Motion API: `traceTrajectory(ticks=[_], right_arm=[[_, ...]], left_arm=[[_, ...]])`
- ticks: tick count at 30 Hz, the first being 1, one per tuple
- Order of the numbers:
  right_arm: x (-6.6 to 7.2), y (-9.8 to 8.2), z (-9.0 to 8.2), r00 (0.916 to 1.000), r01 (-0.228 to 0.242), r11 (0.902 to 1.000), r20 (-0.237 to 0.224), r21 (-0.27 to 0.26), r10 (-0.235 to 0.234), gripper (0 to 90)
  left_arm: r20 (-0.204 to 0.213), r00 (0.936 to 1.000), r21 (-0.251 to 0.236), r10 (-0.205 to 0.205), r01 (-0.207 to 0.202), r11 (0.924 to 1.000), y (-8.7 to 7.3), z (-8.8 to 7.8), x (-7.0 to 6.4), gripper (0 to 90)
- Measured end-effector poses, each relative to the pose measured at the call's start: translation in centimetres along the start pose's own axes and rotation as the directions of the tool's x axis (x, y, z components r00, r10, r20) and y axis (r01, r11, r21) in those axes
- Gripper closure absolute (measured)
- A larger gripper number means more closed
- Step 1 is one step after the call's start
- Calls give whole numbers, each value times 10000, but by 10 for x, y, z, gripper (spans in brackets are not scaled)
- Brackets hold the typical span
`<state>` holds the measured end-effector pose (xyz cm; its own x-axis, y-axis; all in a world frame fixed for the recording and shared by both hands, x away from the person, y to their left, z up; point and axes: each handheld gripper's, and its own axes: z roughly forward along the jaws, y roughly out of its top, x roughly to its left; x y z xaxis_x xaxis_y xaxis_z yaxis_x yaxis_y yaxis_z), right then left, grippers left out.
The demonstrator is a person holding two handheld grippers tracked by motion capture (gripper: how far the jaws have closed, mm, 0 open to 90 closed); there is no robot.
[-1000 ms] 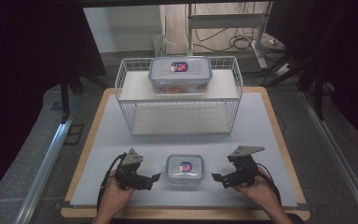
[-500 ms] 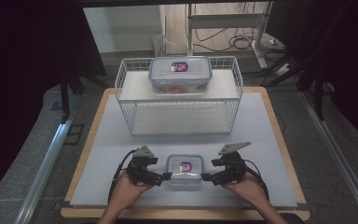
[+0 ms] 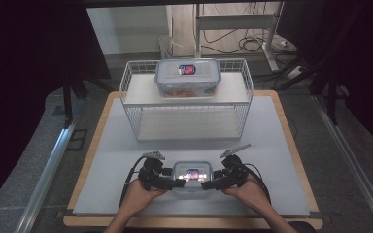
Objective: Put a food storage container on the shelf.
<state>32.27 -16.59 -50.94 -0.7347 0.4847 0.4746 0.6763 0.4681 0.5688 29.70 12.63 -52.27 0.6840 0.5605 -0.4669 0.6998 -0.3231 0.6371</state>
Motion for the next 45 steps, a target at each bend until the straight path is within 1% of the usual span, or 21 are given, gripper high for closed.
traceTrajectory(ticks=[1,3,4,5,6,9,13,14,17,20,22,26,30,32,33,34,38,40,42,43,45], right_arm=[[0,-1,-1,10000,-3,10000,8,-60,3,273],[1,-2,-4,10000,-5,9997,54,-224,6,335],[0,-3,-5,9999,89,9996,102,-273,-86,360],[1,-4,-7,9999,77,9994,104,-346,-74,378],[1,-5,-7,9999,70,9992,83,-401,-67,390],[2,-9,-10,10000,22,9985,95,-553,-17,433],[2,-14,-14,9998,-127,9970,-168,-760,115,507],[2,-15,-15,9996,-193,9967,-236,-785,175,515],[1,-17,-16,9989,-325,9958,-365,-853,295,533],[1,-19,-17,9977,-442,9952,-555,-876,395,554],[1,-21,-18,9969,-506,9945,-651,-918,447,566],[2,-22,-18,9978,-348,9946,-604,-977,290,568],[1,-24,-18,9969,-363,9936,-737,-1073,285,573],[-1,-24,-18,9956,-441,9927,-877,-1121,343,579],[-3,-25,-18,9938,-602,9921,-1000,-1102,492,582],[-4,-25,-18,9926,-653,9915,-1094,-1125,530,584],[-4,-25,-18,9921,-698,9912,-1119,-1128,571,585],[-4,-25,-18,9919,-718,9909,-1124,-1141,590,585],[-4,-25,-18,9909,-799,9901,-1173,-1154,662,585],[-4,-25,-18,9904,-828,9891,-1207,-1214,680,585],[-1,-24,-21,9901,-780,9877,-1261,-1352,610,585]], left_arm=[[-38,10000,26,38,-38,10000,-1,0,-1,222],[-65,9999,31,121,-121,9999,-3,-2,-4,233],[-48,9999,11,99,-99,10000,-4,-3,-5,248],[-29,9999,30,156,-155,9999,-5,-4,-5,266],[26,10000,-39,76,-76,10000,-7,-5,-5,282],[121,9998,-30,185,-184,9998,-12,-8,-6,339],[130,9992,-210,378,-375,9991,-16,-14,-8,426],[167,9993,-261,342,-338,9991,-16,-14,-8,435],[351,9993,-407,146,-132,9991,-17,-16,-6,463],[693,9976,-506,12,23,9987,-19,-19,-3,504],[793,9968,-542,-29,72,9985,-20,-20,-2,523],[938,9956,-536,-14,65,9985,-21,-21,0,542],[1198,9925,-599,-221,295,9978,-23,-21,3,554],[1281,9913,-614,-301,382,9974,-23,-21,4,558],[1300,9910,-621,-308,392,9973,-23,-22,4,560],[1301,9910,-638,-321,407,9971,-23,-22,4,561],[1336,9902,-660,-407,498,9966,-23,-21,5,563],[1374,9891,-702,-525,626,9956,-23,-22,6,564],[1460,9870,-885,-676,811,9928,-22,-24,6,567],[1511,9857,-1050,-746,910,9903,-21,-27,6,571],[1484,9869,-1218,-637,821,9891,-19,-31,5,577]])
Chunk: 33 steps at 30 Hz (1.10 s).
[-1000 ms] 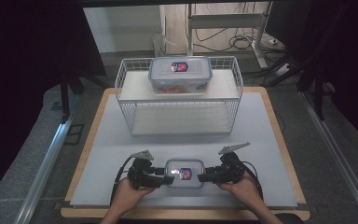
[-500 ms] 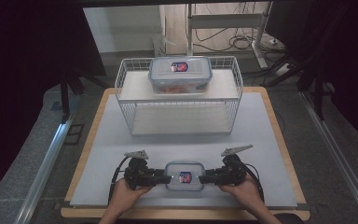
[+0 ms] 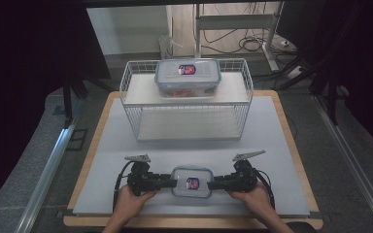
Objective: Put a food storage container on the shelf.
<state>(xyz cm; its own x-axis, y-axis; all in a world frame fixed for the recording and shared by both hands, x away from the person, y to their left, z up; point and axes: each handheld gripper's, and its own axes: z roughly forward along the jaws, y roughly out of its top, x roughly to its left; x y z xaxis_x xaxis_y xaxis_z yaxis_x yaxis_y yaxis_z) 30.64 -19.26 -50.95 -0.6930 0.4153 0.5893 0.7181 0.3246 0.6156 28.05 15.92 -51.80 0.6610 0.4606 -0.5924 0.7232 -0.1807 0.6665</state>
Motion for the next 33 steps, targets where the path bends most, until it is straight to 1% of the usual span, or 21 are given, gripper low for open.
traceTrajectory(ticks=[1,4,6,8,11,13,19,23,26,30,33], right_arm=[[1,1,-1,10000,47,10000,10,-62,-47,585],[4,4,-4,9998,189,9995,47,-260,-188,587],[4,6,-7,9999,143,9987,-32,-485,-145,589],[4,9,-9,9999,137,9978,-79,-654,-142,591],[6,16,-14,9997,229,9958,5,-882,-230,590],[7,20,-18,9993,364,9939,77,-1038,-357,589],[14,33,-28,9978,622,9881,332,-1404,-581,585],[18,45,-34,9962,802,9838,453,-1605,-738,585],[23,58,-40,9942,994,9794,576,-1755,-906,585],[29,74,-48,9918,1210,9727,639,-1980,-1104,585],[31,84,-53,9912,1268,9692,645,-2110,-1156,585]], left_arm=[[-14,10000,-80,74,-74,9999,1,-2,-1,577],[5,10000,-199,80,-80,9998,3,-3,-3,577],[48,10000,-303,53,-51,9995,5,-3,-4,577],[9,9999,-399,138,-137,9991,10,-4,-5,577],[-93,9995,-588,300,-305,9978,18,-5,-10,577],[-137,9990,-622,418,-426,9972,22,-7,-12,577],[-263,9978,-901,613,-635,9939,35,-10,-19,577],[-289,9967,-1113,758,-786,9907,49,-16,-22,577],[-345,9952,-1237,916,-952,9877,60,-21,-26,577],[-461,9923,-1330,1153,-1204,9838,79,-29,-32,577],[-525,9910,-1363,1229,-1290,9822,90,-33,-35,576]])
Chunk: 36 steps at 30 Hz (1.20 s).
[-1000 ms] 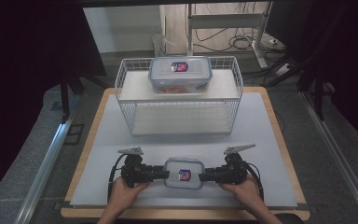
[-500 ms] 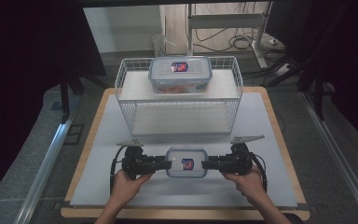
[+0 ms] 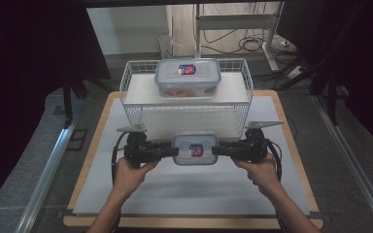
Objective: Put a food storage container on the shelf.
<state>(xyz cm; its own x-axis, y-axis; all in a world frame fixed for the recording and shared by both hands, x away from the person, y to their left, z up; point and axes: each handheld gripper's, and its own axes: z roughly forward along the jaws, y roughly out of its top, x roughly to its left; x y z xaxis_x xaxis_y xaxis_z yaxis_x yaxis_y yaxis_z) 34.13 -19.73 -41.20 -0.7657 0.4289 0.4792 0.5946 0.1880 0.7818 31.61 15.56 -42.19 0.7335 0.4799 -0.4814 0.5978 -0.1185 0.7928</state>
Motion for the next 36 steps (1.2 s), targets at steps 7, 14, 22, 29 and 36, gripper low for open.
traceTrajectory(ticks=[7,14,22,29,36], right_arm=[[2,28,-3,9999,138,9996,53,-256,-137,584],[2,54,-4,9999,120,9986,0,-505,-120,583],[3,89,-5,9998,120,9959,-158,-902,-135,584],[1,114,-5,9997,94,9939,-227,-1095,-120,583],[1,144,-6,9999,157,9903,-46,-1381,-164,582]], left_arm=[[-114,9999,-209,127,-129,9997,28,-8,0,576],[-308,9993,-409,223,-235,9989,55,-15,-1,574],[-694,9969,-604,375,-418,9973,93,-28,-4,567],[-766,9966,-776,308,-368,9963,120,-35,-2,566],[-678,9975,-1050,202,-272,9941,149,-40,5,568]])
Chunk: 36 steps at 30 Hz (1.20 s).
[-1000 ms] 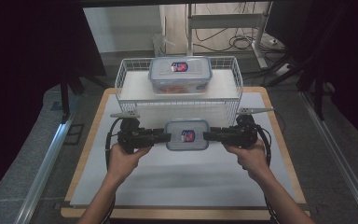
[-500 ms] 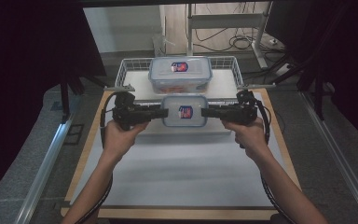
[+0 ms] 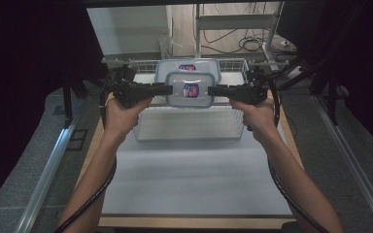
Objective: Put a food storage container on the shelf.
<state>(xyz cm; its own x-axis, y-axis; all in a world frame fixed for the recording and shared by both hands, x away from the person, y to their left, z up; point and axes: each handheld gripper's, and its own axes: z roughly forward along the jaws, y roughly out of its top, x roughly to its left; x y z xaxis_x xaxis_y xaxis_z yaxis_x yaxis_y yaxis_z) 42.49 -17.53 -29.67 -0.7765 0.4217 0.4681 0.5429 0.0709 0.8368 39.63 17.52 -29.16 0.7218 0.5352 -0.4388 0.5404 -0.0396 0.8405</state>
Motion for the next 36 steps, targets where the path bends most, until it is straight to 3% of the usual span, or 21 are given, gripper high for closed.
traceTrajectory(ticks=[9,15,16,17,18,21,24,30,36], right_arm=[[-6,30,9,9998,-61,9997,176,-227,65,579],[-17,43,14,9992,-353,9984,147,-440,360,580],[-19,45,15,9990,-403,9980,148,-478,411,581],[-21,46,15,9989,-425,9978,157,-518,434,593],[-22,48,16,9990,-397,9978,204,-534,409,609],[-21,51,18,9986,-252,9982,445,-541,277,607],[-25,52,18,9986,-434,9974,275,-572,450,609],[-34,52,21,9950,-886,9945,422,-552,910,584],[-43,54,26,9909,-1320,9885,167,-742,1335,574]], left_arm=[[-1,9995,-323,-310,309,9990,23,2,15,568],[9,9986,-514,-528,527,9973,31,8,26,565],[-129,9983,-560,-564,556,9969,32,9,27,564],[-564,9977,-475,-388,361,9982,33,11,27,586],[-1287,9917,-393,-63,13,9992,34,13,24,671],[-926,9951,-522,-353,306,9982,34,16,31,652],[-622,9963,-743,-593,546,9957,32,16,36,659],[-894,9947,-632,-513,457,9970,35,20,30,652],[-990,9930,-741,-644,572,9956,36,22,31,587]])
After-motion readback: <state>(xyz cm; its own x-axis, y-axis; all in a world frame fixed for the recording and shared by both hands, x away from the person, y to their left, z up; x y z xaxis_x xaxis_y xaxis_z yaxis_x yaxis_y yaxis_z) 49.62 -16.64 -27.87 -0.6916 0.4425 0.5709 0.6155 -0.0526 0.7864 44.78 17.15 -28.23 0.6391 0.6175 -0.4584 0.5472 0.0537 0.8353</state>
